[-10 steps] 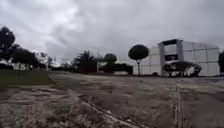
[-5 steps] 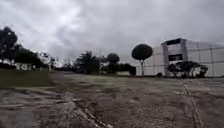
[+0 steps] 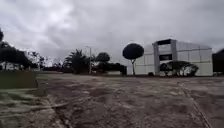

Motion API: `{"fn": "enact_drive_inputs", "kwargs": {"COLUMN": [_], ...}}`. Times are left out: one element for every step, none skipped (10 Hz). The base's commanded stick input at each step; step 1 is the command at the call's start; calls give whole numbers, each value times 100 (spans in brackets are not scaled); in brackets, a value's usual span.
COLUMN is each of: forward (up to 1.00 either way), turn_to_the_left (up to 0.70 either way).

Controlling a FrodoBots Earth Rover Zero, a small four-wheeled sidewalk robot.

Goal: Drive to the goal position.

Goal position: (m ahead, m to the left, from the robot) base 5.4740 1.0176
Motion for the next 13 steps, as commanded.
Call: {"fn": "enact_drive_inputs", "kwargs": {"forward": [70, 70, 70, 70, 70, 70, 70, 70, 70, 70, 70, 70, 70], "turn_to_the_left": [0, 0, 0, 0, 0, 0, 0, 0, 0, 0, 0, 0, 0]}}
